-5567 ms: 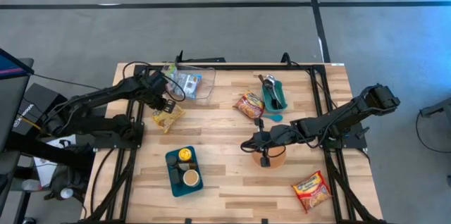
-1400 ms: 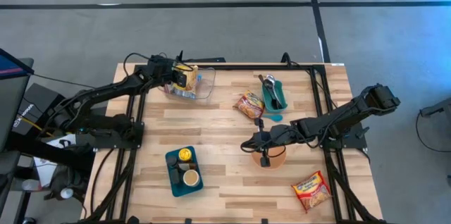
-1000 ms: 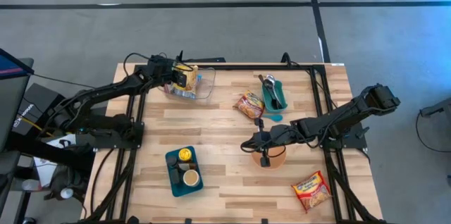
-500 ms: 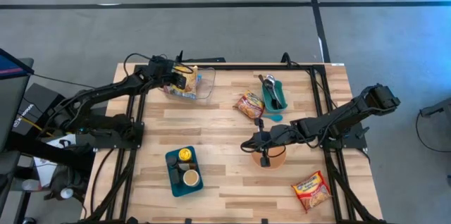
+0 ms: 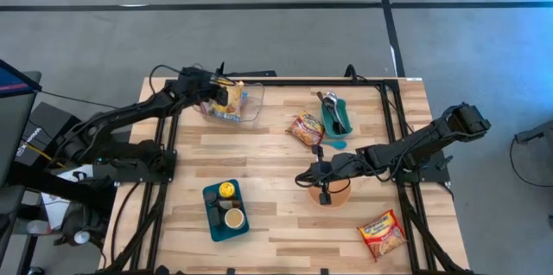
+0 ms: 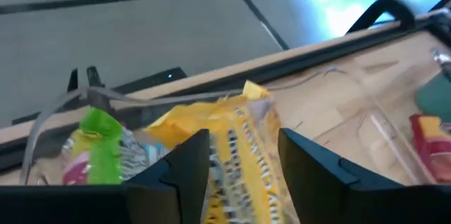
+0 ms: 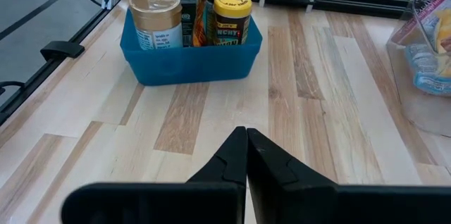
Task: Pick & Place Food Item
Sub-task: Put the yellow noodle pack into the transparent bin, then put the dark red noodle pack into the transparent bin
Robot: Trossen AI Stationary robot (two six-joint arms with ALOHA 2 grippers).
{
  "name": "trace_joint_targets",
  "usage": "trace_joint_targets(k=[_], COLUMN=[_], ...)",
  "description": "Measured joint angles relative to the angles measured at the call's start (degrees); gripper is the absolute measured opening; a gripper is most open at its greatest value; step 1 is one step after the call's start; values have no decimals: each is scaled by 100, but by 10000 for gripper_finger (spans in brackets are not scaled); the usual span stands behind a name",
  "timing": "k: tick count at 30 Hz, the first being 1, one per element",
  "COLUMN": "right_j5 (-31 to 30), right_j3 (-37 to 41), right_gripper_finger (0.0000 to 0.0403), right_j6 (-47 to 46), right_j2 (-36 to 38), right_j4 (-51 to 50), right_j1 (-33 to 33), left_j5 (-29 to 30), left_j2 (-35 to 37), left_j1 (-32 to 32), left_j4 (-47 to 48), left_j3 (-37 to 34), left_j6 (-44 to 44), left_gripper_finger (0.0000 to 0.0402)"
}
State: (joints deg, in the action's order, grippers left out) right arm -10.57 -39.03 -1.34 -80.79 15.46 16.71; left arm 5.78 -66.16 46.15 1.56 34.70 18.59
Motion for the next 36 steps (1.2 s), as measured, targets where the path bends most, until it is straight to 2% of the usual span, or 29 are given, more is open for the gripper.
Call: trace_joint_targets(k=[12, 17, 23, 36], right_j5=[-1, 0, 0, 0], right_j3=[2, 0, 0, 1], right_gripper_finger=[0, 0, 0, 0], right_j6=[26, 26, 26, -2], right_j2=[0, 0, 1, 0], right_j4=[-17, -17, -17, -37], right_j1=[0, 2, 1, 1], left_j5=[-7, -316, -466, -460], left_j2=[833, 1255, 1490, 1483], left_j1=[-127, -395, -1029, -2801], left_j4=[-70, -265, -450, -822], left_j3=[2, 2, 2, 2], left_j6=[30, 32, 32, -52], left_gripper_finger=[134, 110, 79, 34])
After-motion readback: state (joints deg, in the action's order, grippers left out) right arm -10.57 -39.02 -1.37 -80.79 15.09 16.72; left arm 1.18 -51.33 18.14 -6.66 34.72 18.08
